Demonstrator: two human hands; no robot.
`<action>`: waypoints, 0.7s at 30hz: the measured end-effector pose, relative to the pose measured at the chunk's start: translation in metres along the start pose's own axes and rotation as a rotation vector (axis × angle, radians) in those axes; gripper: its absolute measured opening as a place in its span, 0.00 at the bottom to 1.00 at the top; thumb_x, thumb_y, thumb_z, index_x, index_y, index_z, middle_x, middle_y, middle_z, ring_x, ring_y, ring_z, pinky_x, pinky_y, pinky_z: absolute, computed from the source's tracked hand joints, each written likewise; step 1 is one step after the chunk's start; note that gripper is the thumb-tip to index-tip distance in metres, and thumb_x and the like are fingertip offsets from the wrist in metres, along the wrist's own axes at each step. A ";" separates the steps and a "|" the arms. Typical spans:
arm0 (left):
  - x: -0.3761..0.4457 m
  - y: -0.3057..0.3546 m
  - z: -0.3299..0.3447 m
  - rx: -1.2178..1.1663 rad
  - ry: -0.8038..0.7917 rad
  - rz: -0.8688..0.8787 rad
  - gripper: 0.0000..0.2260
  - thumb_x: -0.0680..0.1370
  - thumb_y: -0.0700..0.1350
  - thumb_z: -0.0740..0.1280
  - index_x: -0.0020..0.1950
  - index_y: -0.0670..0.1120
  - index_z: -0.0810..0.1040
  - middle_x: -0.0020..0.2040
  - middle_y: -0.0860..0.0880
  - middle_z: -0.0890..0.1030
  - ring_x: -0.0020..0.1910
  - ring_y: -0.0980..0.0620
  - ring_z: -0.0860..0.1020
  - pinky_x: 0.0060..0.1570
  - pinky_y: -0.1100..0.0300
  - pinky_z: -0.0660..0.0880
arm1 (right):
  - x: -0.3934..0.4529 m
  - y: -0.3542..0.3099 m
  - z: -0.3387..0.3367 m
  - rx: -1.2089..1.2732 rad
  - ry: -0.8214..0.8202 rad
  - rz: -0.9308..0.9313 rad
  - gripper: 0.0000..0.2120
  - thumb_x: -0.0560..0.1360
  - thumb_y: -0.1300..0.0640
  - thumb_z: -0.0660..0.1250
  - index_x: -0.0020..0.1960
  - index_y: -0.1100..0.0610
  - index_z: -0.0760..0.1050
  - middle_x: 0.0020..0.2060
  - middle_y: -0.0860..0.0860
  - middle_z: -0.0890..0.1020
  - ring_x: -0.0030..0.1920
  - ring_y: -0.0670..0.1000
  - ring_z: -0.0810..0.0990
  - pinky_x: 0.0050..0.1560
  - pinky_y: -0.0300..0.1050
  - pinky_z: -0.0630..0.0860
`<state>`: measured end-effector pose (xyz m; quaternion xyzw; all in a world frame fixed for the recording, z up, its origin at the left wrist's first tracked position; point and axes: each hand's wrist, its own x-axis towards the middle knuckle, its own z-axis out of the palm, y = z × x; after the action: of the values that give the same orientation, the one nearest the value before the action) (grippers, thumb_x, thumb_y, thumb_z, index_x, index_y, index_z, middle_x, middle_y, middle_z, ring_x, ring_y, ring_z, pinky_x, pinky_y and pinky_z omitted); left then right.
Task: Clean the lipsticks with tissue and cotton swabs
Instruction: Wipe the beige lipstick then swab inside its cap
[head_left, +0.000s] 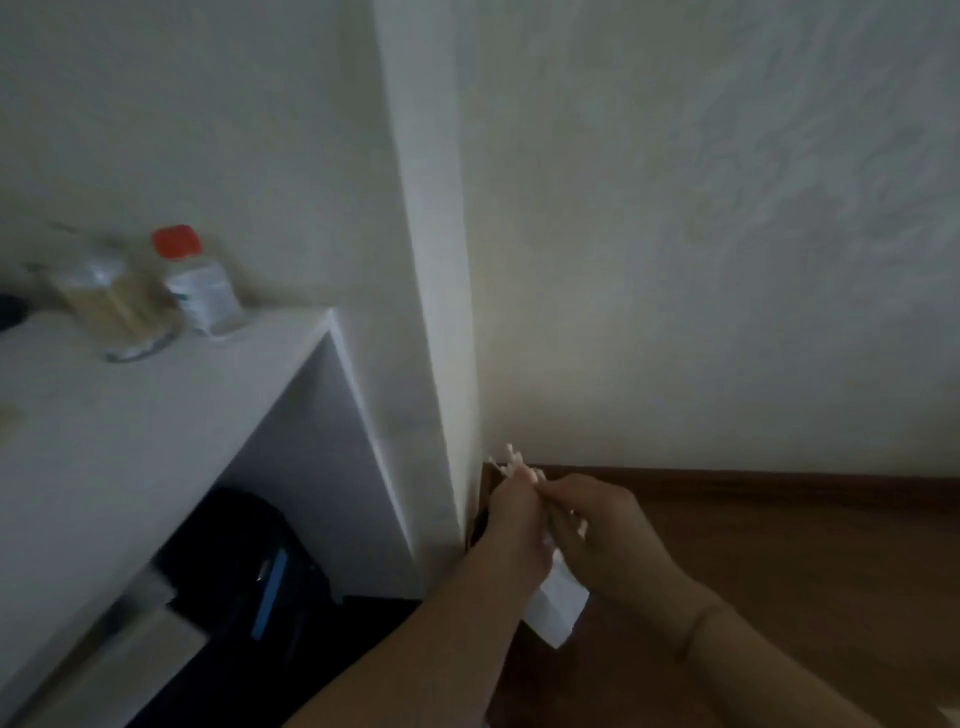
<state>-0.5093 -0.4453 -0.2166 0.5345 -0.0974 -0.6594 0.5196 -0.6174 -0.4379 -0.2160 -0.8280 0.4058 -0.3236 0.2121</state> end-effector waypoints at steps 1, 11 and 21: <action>0.019 -0.009 -0.003 0.028 0.004 -0.034 0.14 0.83 0.48 0.57 0.45 0.42 0.75 0.39 0.46 0.77 0.38 0.50 0.77 0.35 0.57 0.74 | -0.004 0.022 0.013 0.032 -0.024 0.062 0.14 0.77 0.53 0.60 0.59 0.50 0.79 0.45 0.41 0.81 0.43 0.40 0.78 0.44 0.37 0.78; 0.208 -0.112 -0.053 0.968 0.156 -0.012 0.17 0.82 0.54 0.57 0.65 0.47 0.73 0.59 0.46 0.78 0.57 0.48 0.76 0.61 0.50 0.74 | -0.012 0.201 0.135 0.034 -0.433 0.670 0.22 0.80 0.53 0.60 0.73 0.46 0.62 0.69 0.46 0.71 0.65 0.45 0.72 0.66 0.40 0.68; 0.255 -0.140 -0.037 1.171 0.288 0.118 0.27 0.79 0.50 0.62 0.76 0.46 0.59 0.71 0.45 0.69 0.69 0.45 0.69 0.67 0.50 0.68 | -0.013 0.233 0.158 0.148 -0.333 0.721 0.22 0.80 0.65 0.57 0.72 0.53 0.63 0.63 0.52 0.75 0.56 0.42 0.75 0.55 0.29 0.70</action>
<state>-0.5319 -0.5694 -0.4813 0.8091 -0.4022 -0.3875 0.1826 -0.6360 -0.5488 -0.4741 -0.6562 0.6059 -0.1182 0.4339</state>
